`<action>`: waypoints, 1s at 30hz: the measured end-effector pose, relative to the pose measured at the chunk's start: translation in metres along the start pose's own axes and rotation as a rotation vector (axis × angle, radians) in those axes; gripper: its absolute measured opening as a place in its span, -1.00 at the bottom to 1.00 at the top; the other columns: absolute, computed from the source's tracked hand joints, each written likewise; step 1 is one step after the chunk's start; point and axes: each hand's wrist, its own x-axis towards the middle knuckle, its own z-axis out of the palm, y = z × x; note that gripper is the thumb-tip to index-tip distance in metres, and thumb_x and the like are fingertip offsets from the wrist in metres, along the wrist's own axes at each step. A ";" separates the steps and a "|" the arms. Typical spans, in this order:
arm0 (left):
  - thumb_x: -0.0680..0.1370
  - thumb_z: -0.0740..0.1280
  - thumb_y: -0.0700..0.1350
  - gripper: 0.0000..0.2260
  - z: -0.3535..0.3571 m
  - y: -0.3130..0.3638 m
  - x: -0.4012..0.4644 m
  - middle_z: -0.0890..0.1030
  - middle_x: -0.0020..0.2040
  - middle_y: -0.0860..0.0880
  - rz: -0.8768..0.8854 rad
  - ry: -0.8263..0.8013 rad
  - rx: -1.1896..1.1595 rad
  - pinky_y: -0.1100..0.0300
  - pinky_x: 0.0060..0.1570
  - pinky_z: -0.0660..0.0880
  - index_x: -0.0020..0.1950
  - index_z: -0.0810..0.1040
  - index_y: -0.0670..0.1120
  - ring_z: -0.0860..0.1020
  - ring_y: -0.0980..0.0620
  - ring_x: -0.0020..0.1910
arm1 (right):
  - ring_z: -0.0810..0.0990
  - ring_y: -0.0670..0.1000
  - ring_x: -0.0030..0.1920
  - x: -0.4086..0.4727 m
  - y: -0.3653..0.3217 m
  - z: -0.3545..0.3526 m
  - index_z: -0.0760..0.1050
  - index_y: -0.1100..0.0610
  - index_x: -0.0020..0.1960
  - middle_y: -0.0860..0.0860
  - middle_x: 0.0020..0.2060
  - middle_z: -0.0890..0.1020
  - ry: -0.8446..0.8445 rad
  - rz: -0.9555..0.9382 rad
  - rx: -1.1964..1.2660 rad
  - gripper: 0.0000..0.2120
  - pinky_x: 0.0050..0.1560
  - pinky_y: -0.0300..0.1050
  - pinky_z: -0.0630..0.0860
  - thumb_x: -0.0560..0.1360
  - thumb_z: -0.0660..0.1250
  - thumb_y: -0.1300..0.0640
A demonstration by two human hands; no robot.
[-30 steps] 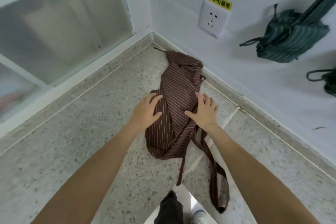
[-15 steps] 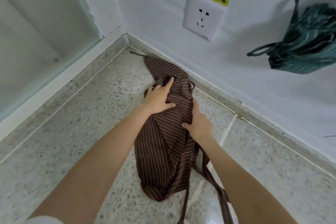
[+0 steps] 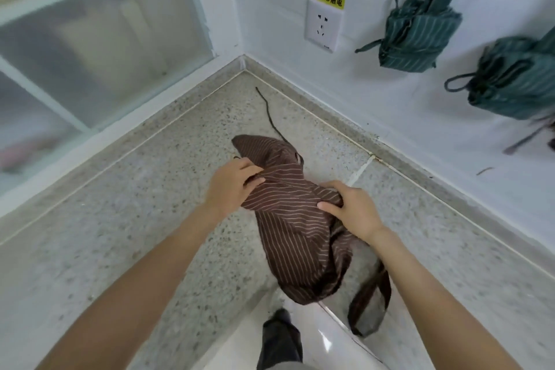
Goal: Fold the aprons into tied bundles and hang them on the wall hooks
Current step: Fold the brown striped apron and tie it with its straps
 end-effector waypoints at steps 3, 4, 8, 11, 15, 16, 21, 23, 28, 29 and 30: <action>0.45 0.42 -0.15 -0.87 -0.028 0.029 -0.051 0.62 -0.12 -0.07 -0.134 0.067 0.017 0.28 -0.24 0.40 -0.05 0.65 -0.17 0.55 0.00 -0.17 | 0.63 0.01 -0.07 -0.043 0.001 -0.011 0.52 -0.02 0.21 0.01 -0.03 0.68 0.040 -0.107 0.033 -0.72 0.01 -0.12 0.51 0.51 0.33 -0.01; 0.46 0.43 -0.17 -0.87 -0.036 0.037 -0.068 0.62 -0.11 -0.07 -0.177 0.068 0.017 0.30 -0.23 0.39 -0.03 0.64 -0.16 0.56 -0.01 -0.16 | 0.62 0.00 -0.03 -0.055 0.000 -0.014 0.54 -0.01 0.19 0.00 0.00 0.67 0.049 -0.146 0.038 -0.74 0.01 -0.18 0.48 0.52 0.33 0.00; 0.45 0.43 -0.22 -0.83 -0.069 0.082 -0.149 0.60 -0.08 0.01 -0.328 0.086 -0.076 0.40 -0.15 0.33 0.03 0.62 -0.11 0.50 0.17 -0.14 | 0.60 -0.02 0.02 -0.106 -0.008 -0.017 0.51 -0.03 0.23 -0.04 0.04 0.65 -0.069 -0.275 -0.032 -0.73 -0.08 -0.28 0.33 0.53 0.31 0.02; 0.45 0.44 -0.22 -0.88 -0.092 0.107 -0.209 0.64 -0.13 0.00 -0.430 0.077 -0.047 0.30 -0.12 0.45 -0.04 0.63 -0.09 0.56 0.11 -0.18 | 0.58 0.03 0.05 -0.138 -0.015 -0.009 0.47 -0.03 0.27 -0.01 0.07 0.64 -0.158 -0.323 -0.131 -0.71 -0.08 -0.20 0.35 0.55 0.27 0.07; 0.45 0.43 -0.23 -0.91 -0.135 0.131 -0.281 0.62 -0.18 0.06 -0.603 0.145 0.010 0.37 -0.19 0.45 -0.09 0.61 -0.06 0.58 0.06 -0.21 | 0.56 0.06 0.10 -0.174 -0.021 -0.002 0.47 0.00 0.27 0.01 0.11 0.62 -0.203 -0.323 -0.193 -0.71 0.00 -0.15 0.40 0.56 0.24 0.13; 0.47 0.41 -0.22 -0.92 -0.140 0.133 -0.282 0.61 -0.17 0.07 -0.618 0.152 0.019 0.38 -0.20 0.42 -0.08 0.60 -0.06 0.58 0.07 -0.21 | 0.55 0.06 0.12 -0.175 -0.018 -0.003 0.45 0.01 0.29 0.02 0.12 0.61 -0.275 -0.304 -0.218 -0.69 0.02 -0.15 0.40 0.55 0.26 0.13; 0.59 0.23 -0.15 -0.91 -0.180 0.169 -0.281 0.58 -0.13 0.00 -0.569 0.203 0.004 0.20 -0.26 0.40 0.07 0.46 -0.12 0.52 0.05 -0.24 | 0.30 0.07 0.37 -0.195 -0.054 0.015 0.11 -0.03 0.50 0.08 0.37 0.32 -0.509 -0.346 -0.131 -0.26 0.30 -0.09 0.27 0.44 0.37 -0.15; 0.61 0.18 -0.14 -0.91 -0.199 0.183 -0.283 0.53 -0.20 0.02 -0.502 0.218 0.025 0.23 -0.35 0.32 0.09 0.41 -0.10 0.46 0.11 -0.35 | 0.23 0.01 0.41 -0.202 -0.098 0.032 0.09 -0.06 0.50 0.03 0.41 0.27 -0.427 -0.452 0.046 -0.25 0.38 -0.05 0.22 0.43 0.37 -0.16; 0.61 0.12 -0.12 -0.88 -0.251 0.205 -0.301 0.44 -0.14 0.14 -0.368 0.255 0.004 0.47 -0.22 0.31 0.12 0.37 -0.06 0.43 0.40 -0.24 | 0.31 -0.03 0.37 -0.206 -0.198 0.102 0.15 -0.02 0.48 0.01 0.36 0.37 -0.468 -0.656 0.237 -0.32 0.35 -0.01 0.30 0.46 0.39 -0.06; 0.61 0.11 -0.10 -0.88 -0.261 0.205 -0.311 0.42 -0.14 0.16 -0.350 0.239 0.022 0.50 -0.21 0.30 0.12 0.36 -0.03 0.41 0.43 -0.23 | 0.42 0.00 0.30 -0.207 -0.213 0.119 0.28 0.00 0.42 0.01 0.28 0.47 -0.491 -0.713 0.282 -0.42 0.28 0.05 0.39 0.46 0.40 0.00; 0.61 0.09 -0.06 -0.88 -0.268 0.205 -0.317 0.42 -0.14 0.17 -0.331 0.222 0.037 0.51 -0.21 0.30 0.12 0.35 0.00 0.41 0.42 -0.24 | 0.51 0.02 0.19 -0.204 -0.220 0.132 0.42 0.04 0.29 0.02 0.15 0.56 -0.473 -0.741 0.315 -0.59 0.18 0.11 0.46 0.47 0.39 0.08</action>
